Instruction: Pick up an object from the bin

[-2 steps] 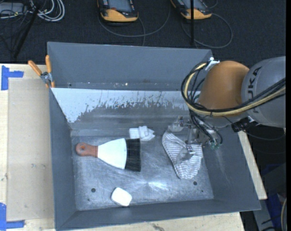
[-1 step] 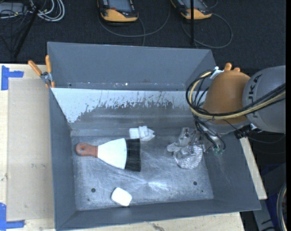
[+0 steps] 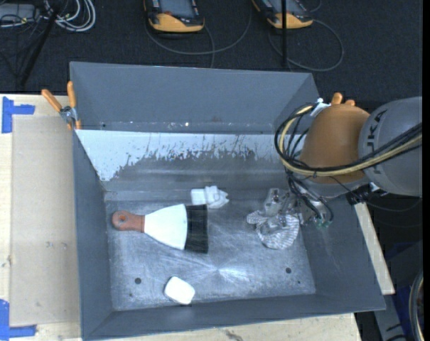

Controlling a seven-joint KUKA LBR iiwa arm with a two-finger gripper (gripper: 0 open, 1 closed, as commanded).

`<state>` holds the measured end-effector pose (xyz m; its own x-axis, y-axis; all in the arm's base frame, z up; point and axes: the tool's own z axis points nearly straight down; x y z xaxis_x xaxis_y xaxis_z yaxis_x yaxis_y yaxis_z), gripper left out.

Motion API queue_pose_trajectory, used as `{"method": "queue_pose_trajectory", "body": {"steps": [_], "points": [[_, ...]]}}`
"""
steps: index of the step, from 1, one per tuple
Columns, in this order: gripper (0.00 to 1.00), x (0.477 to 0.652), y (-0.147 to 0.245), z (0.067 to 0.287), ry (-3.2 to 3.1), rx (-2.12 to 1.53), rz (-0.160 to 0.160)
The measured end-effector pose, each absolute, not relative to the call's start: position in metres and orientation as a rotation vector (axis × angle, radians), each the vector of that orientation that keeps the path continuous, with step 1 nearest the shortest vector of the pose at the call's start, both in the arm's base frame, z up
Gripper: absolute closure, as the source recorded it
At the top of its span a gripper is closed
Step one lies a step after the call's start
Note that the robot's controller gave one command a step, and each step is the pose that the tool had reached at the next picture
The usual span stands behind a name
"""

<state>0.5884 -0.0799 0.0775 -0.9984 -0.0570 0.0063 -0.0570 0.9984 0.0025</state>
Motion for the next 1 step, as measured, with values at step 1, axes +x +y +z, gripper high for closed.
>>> {"method": "queue_pose_trajectory", "body": {"steps": [1], "points": [[1.0, 0.5942, -0.0748, 0.2091, -3.142, 0.131, 0.0]]}}
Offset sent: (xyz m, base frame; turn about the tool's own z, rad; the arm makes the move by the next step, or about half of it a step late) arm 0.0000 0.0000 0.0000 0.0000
